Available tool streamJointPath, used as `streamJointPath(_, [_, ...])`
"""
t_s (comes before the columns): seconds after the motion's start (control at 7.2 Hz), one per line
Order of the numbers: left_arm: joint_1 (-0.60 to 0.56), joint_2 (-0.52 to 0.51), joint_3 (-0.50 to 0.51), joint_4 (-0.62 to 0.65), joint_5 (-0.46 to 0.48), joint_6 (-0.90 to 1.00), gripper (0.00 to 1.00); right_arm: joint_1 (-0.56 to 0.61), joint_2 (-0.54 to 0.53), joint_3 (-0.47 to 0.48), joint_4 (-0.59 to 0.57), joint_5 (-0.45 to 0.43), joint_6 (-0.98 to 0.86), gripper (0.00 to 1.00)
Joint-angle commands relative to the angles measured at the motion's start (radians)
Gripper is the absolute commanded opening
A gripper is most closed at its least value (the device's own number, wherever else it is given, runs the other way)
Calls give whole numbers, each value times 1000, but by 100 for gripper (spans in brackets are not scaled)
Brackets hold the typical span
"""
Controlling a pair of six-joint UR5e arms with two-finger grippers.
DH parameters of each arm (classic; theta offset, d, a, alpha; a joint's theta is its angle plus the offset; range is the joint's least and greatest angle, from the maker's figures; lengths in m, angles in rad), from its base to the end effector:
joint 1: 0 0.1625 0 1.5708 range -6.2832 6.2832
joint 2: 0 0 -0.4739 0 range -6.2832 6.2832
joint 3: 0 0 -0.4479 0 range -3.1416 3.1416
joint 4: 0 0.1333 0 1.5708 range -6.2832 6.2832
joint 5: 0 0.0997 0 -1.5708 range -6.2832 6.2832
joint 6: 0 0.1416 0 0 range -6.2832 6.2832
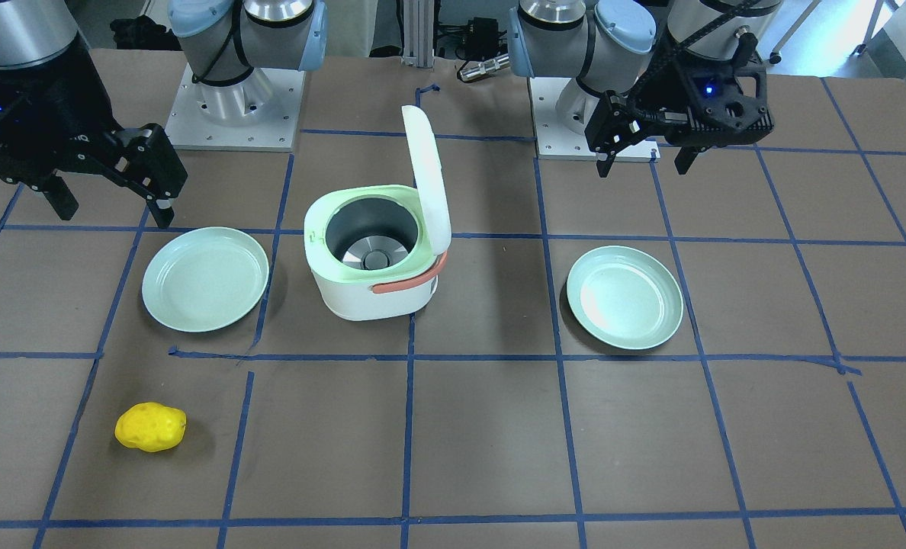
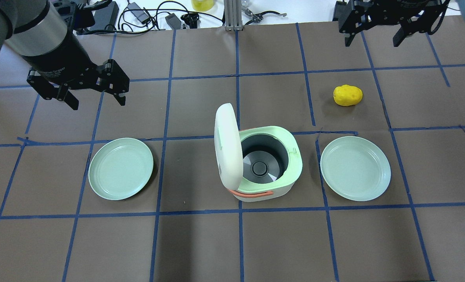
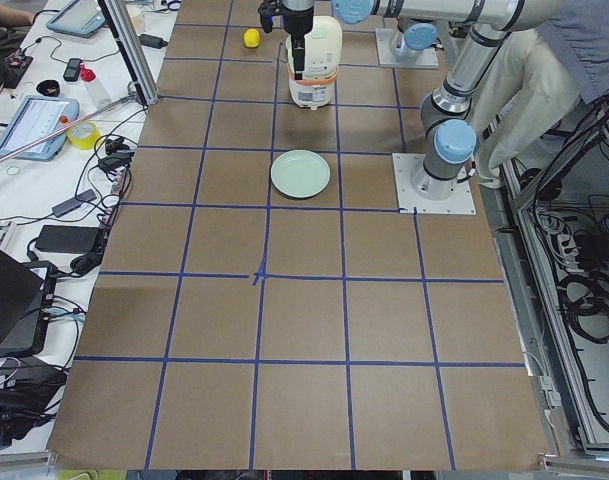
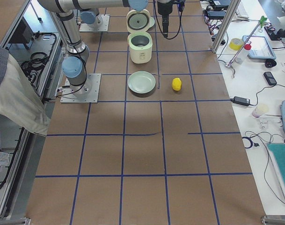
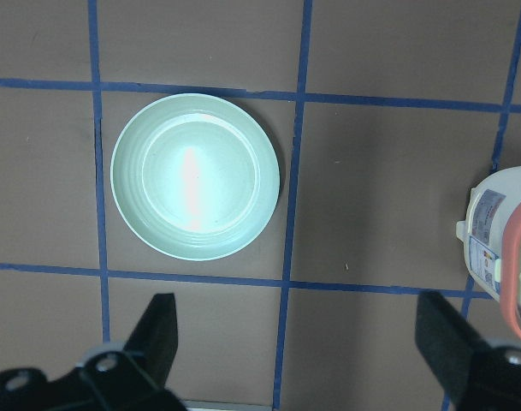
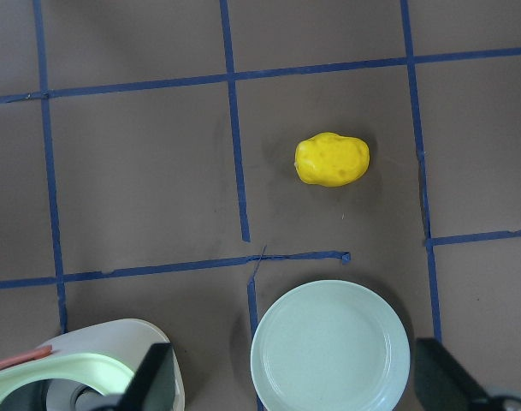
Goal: Press rice cooker button
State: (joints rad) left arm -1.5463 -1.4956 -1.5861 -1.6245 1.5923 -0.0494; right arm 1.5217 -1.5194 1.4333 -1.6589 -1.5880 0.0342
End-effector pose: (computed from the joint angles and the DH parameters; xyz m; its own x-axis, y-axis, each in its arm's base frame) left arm -0.1177 -0.5151 0.5209 -0.9970 -0.0740 -0.0212 -0.0738 0.9972 -0.0072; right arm 0.1016 -0.5990 0.5521 -0.9963 0.0857 0.0110 0.0825 0.9813 -0.1738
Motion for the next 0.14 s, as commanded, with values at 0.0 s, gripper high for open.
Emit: streamJointPath(0.0, [0,0,0,0,0,0,100,0,1,1,-19,2,-3,100])
